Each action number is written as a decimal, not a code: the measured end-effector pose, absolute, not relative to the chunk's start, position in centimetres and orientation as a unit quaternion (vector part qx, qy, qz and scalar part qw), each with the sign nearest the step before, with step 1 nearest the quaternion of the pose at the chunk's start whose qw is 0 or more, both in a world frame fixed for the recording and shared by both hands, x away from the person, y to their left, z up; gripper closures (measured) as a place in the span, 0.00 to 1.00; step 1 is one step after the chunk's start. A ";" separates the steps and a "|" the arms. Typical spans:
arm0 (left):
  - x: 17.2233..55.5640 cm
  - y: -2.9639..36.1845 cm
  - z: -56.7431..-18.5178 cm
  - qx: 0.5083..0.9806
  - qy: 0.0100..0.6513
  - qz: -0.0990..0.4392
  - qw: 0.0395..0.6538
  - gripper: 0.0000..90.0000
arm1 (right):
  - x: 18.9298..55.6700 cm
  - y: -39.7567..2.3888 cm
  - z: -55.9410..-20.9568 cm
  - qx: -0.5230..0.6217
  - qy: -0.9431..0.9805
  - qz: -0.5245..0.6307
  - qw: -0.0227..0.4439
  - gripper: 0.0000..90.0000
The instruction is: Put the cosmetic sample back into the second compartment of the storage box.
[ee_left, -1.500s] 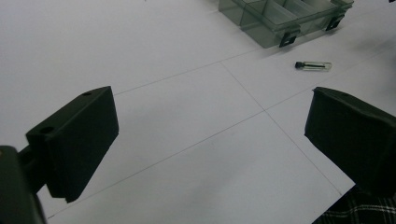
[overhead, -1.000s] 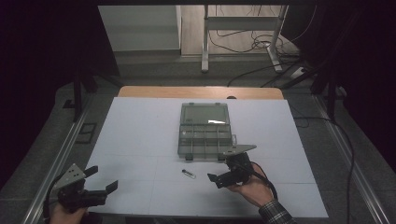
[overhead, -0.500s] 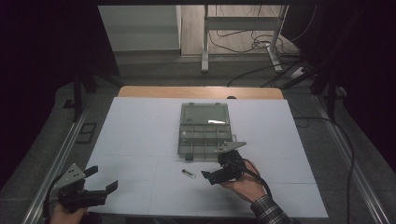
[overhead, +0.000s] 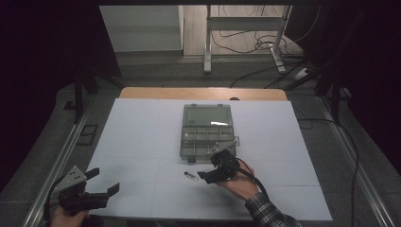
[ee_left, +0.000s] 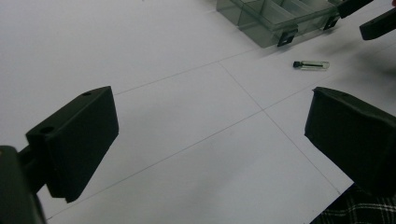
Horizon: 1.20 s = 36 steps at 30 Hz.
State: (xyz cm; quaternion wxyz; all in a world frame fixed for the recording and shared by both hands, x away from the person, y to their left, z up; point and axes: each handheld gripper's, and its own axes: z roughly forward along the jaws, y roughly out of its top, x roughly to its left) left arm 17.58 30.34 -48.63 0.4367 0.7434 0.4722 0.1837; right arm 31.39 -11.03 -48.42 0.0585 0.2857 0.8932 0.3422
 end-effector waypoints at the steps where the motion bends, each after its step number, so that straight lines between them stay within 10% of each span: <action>1: 17.6 30.3 -48.6 0.743 0.472 0.183 0.437 0.04 | 31.5 -10.9 -48.5 0.285 0.894 0.340 0.058 0.32; 36: 17.6 30.3 -48.6 0.746 0.469 0.181 0.438 0.04 | 31.8 -5.7 -51.8 0.213 0.936 0.276 0.044 0.89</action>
